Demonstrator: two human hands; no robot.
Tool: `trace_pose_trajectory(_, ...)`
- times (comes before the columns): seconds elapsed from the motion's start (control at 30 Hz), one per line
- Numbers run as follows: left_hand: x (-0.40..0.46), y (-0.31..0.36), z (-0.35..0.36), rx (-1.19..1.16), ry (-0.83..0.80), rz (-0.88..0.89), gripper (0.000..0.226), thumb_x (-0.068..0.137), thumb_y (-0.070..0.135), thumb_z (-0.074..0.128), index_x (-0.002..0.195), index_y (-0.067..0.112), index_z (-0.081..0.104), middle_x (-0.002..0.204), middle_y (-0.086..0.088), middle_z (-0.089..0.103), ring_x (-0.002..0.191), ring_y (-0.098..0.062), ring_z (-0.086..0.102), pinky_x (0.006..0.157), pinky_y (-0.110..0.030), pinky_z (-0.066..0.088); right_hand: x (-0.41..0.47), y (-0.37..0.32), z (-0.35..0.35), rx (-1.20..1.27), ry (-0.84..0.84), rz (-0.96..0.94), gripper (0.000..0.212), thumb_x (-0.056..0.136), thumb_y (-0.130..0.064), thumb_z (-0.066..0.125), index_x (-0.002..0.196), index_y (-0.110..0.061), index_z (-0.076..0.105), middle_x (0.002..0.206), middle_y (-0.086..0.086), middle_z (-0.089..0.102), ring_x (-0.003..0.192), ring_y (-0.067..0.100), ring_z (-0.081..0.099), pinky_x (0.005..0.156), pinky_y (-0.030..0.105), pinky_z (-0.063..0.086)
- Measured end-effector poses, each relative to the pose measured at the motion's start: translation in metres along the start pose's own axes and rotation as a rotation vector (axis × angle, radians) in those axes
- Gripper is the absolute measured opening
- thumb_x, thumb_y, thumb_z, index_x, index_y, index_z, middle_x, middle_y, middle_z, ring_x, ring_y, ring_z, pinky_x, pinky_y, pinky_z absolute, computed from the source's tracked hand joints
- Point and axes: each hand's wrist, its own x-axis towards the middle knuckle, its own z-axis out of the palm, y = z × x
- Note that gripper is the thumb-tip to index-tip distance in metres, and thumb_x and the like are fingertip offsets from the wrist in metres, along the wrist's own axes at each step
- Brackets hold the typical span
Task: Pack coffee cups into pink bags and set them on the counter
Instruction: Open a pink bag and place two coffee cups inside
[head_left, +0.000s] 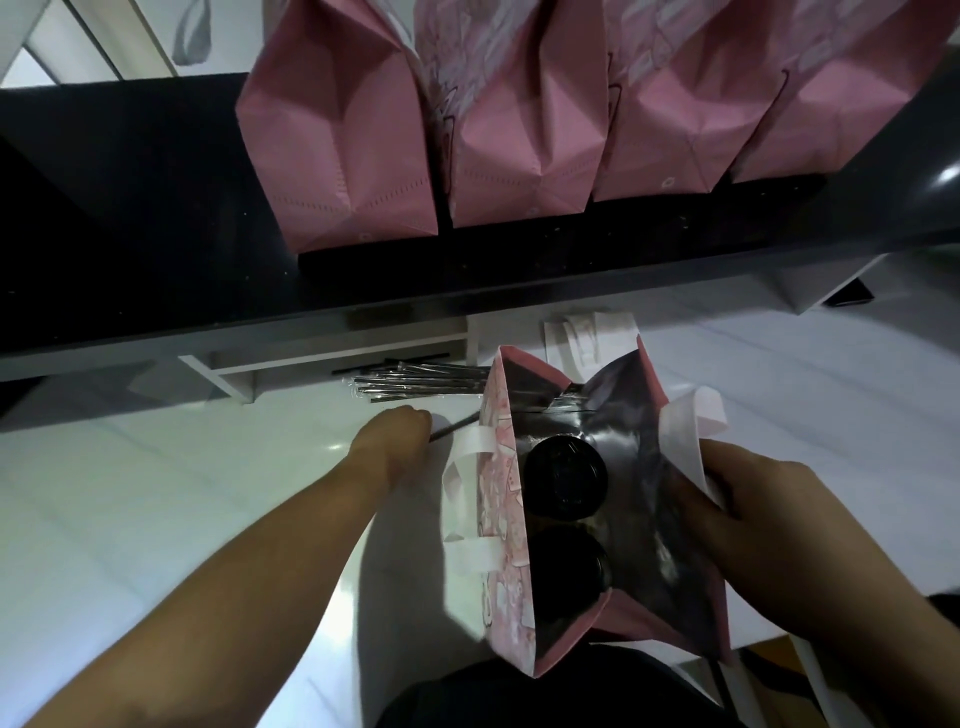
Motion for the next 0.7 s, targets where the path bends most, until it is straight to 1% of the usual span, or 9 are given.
trace_pose_trajectory(0.07, -0.009, -0.001, 0.005, -0.016, 0.006, -0.019, 0.019, 0.081, 0.016, 0.055, 0.074, 0.033, 0.056, 0.071, 0.012, 0.056, 0.062, -0.01, 0.054, 0.054, -0.023, 0.037, 0.0, 0.001, -0.001, 0.003, 0.001, -0.007, 0.021, 0.096, -0.034, 0.06, 0.076, -0.027, 0.059, 0.062, -0.008, 0.063, 0.052, 0.011, 0.059, 0.046, 0.022, 0.038)
trace_pose_trajectory(0.13, -0.019, -0.001, 0.007, -0.04, -0.006, -0.048, 0.022, 0.082, 0.019, 0.054, 0.067, 0.033, 0.047, 0.066, 0.015, 0.047, 0.057, -0.003, 0.044, 0.05, -0.021, 0.029, 0.001, 0.003, -0.001, 0.013, 0.003, -0.022, 0.027, 0.097, -0.035, 0.059, 0.071, -0.026, 0.056, 0.059, -0.005, 0.062, 0.051, 0.013, 0.058, 0.045, 0.024, 0.038)
trace_pose_trajectory(0.23, -0.037, -0.001, 0.012, -0.115, -0.032, -0.118, 0.024, 0.088, 0.024, 0.052, 0.067, 0.026, 0.041, 0.068, 0.008, 0.048, 0.06, -0.015, 0.05, 0.047, -0.024, 0.03, 0.002, 0.005, -0.001, 0.007, 0.027, -0.065, 0.034, 0.097, -0.034, 0.06, 0.066, -0.025, 0.049, 0.053, -0.003, 0.055, 0.047, 0.011, 0.053, 0.045, 0.025, 0.034)
trace_pose_trajectory(0.33, -0.067, -0.001, 0.011, -0.32, 0.063, -0.22, 0.026, 0.09, 0.041, 0.053, 0.072, 0.022, 0.051, 0.069, 0.003, 0.058, 0.056, -0.02, 0.056, 0.039, -0.022, 0.033, 0.003, 0.009, 0.0, 0.001, 0.028, -0.112, 0.031, 0.097, -0.036, 0.058, 0.069, -0.026, 0.048, 0.055, -0.005, 0.055, 0.048, 0.011, 0.053, 0.045, 0.026, 0.037)
trace_pose_trajectory(0.4, -0.089, 0.003, 0.001, -0.396, 0.133, -0.241, 0.016, 0.088, 0.037, 0.062, 0.08, 0.022, 0.061, 0.076, 0.003, 0.065, 0.068, -0.025, 0.064, 0.05, -0.027, 0.044, 0.004, 0.012, 0.0, -0.001, 0.028, -0.136, 0.028, 0.096, -0.035, 0.058, 0.072, -0.024, 0.048, 0.057, -0.003, 0.056, 0.049, 0.016, 0.054, 0.045, 0.031, 0.04)
trace_pose_trajectory(0.47, -0.111, 0.008, -0.017, -0.476, 0.21, -0.277, 0.005, 0.088, 0.022, 0.07, 0.092, 0.021, 0.069, 0.08, 0.006, 0.071, 0.079, -0.024, 0.068, 0.066, -0.033, 0.053, 0.005, 0.015, 0.0, 0.014, 0.057, -0.182, 0.031, 0.095, -0.029, 0.063, 0.07, -0.023, 0.045, 0.052, 0.0, 0.052, 0.046, 0.018, 0.051, 0.043, 0.032, 0.034)
trace_pose_trajectory(0.5, -0.122, 0.012, -0.029, -0.54, 0.255, -0.294, 0.008, 0.088, 0.017, 0.071, 0.095, 0.021, 0.071, 0.079, 0.006, 0.074, 0.078, -0.023, 0.07, 0.071, -0.035, 0.055, 0.007, 0.016, 0.0, 0.02, 0.07, -0.198, 0.033, 0.094, -0.027, 0.064, 0.068, -0.023, 0.043, 0.05, 0.002, 0.049, 0.045, 0.019, 0.049, 0.042, 0.032, 0.031)
trace_pose_trajectory(0.63, -0.171, 0.042, -0.086, -0.726, 0.416, -0.277, 0.011, 0.089, 0.018, 0.075, 0.091, 0.028, 0.078, 0.078, 0.012, 0.078, 0.072, -0.009, 0.073, 0.075, -0.037, 0.062, 0.012, 0.017, -0.003, -0.031, 0.027, -0.136, 0.03, 0.095, -0.032, 0.057, 0.069, -0.021, 0.047, 0.055, 0.001, 0.054, 0.051, 0.015, 0.052, 0.044, 0.031, 0.03)
trace_pose_trajectory(0.7, -0.196, 0.067, -0.116, -0.791, 0.411, -0.204, 0.012, 0.09, 0.02, 0.075, 0.09, 0.032, 0.08, 0.081, 0.011, 0.079, 0.073, -0.005, 0.074, 0.075, -0.035, 0.061, 0.014, 0.016, -0.004, -0.034, 0.008, -0.118, 0.03, 0.096, -0.033, 0.055, 0.069, -0.021, 0.047, 0.056, -0.002, 0.055, 0.051, 0.014, 0.052, 0.044, 0.029, 0.029)
